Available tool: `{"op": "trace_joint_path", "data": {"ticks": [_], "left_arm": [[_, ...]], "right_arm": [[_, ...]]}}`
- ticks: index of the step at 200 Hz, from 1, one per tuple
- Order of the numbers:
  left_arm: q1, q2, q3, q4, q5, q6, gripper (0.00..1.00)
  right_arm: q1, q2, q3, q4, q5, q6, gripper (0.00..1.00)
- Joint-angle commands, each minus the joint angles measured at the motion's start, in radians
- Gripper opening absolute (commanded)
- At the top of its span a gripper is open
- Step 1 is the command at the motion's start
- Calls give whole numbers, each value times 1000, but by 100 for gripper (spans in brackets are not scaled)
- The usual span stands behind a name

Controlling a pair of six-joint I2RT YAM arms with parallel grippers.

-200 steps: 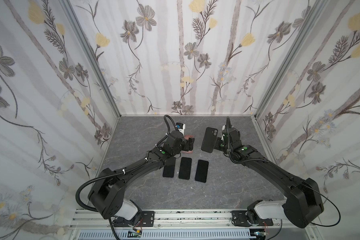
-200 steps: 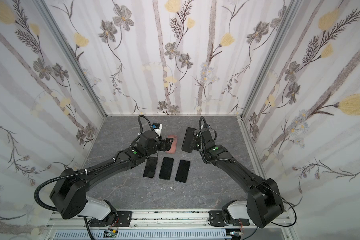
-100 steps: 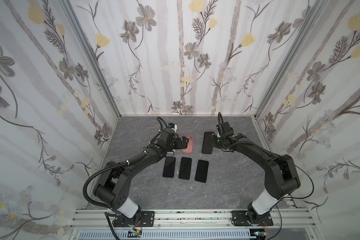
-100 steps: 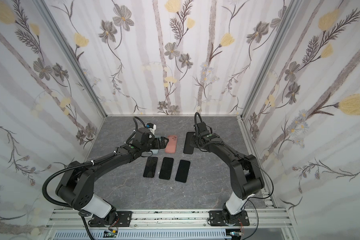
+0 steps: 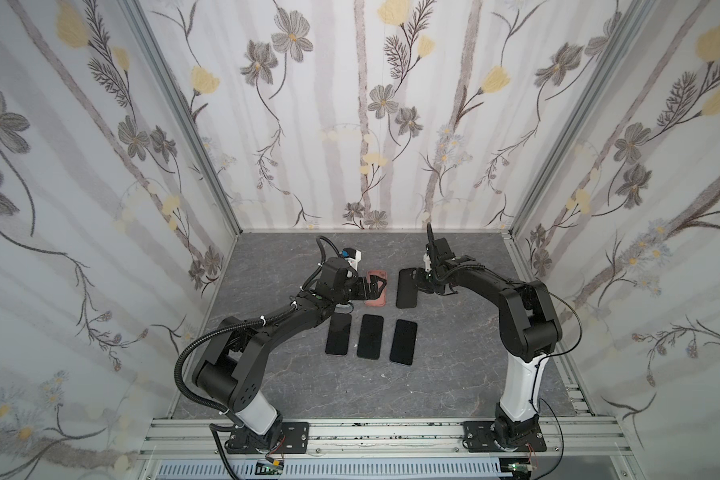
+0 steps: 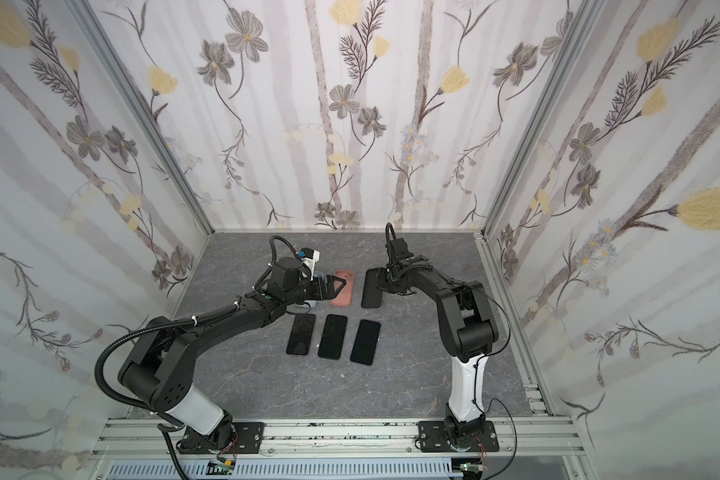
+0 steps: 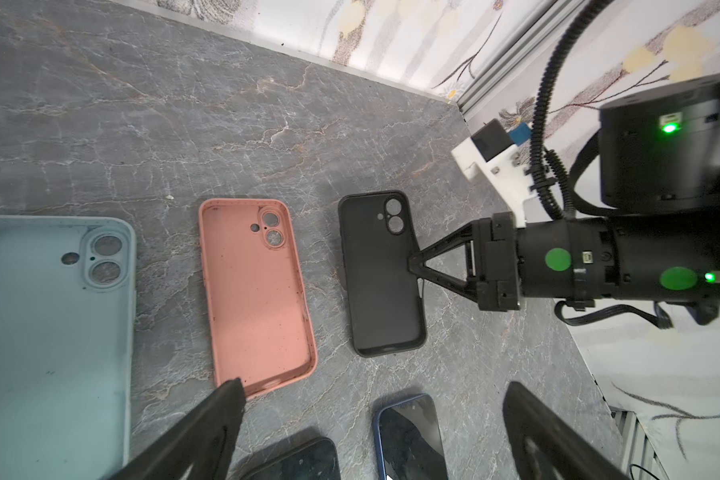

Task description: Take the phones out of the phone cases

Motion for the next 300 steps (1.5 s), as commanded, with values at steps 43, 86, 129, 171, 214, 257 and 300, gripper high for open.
{"op": "trace_joint_path", "data": {"ticks": [43,86,129,171,214,257,300], "left_arm": [[2,-4,3,41,15,17,100],[1,-20,-4,41,-18,25,100],[-11,-112,-16,37,-124,67,100],[-52,-312,-80,83,-409,197,100],[-47,-537,-320,388,-463,327,100],[-24,-606,-440,445,-542,402,100],[84,-650,-634,650,-566,433,100]], "right_arm": [[-18,85,74,-13,-21,-20,8],[-22,95,91,-19,-21,-25,33],[-27,-73,75,-41,45,-39,64],[-24,-424,-126,111,123,-68,100],[-26,-781,-416,358,234,-117,100],[-28,-1060,-761,639,413,-205,100],[-52,-1281,-1143,1055,633,-311,99]]}}
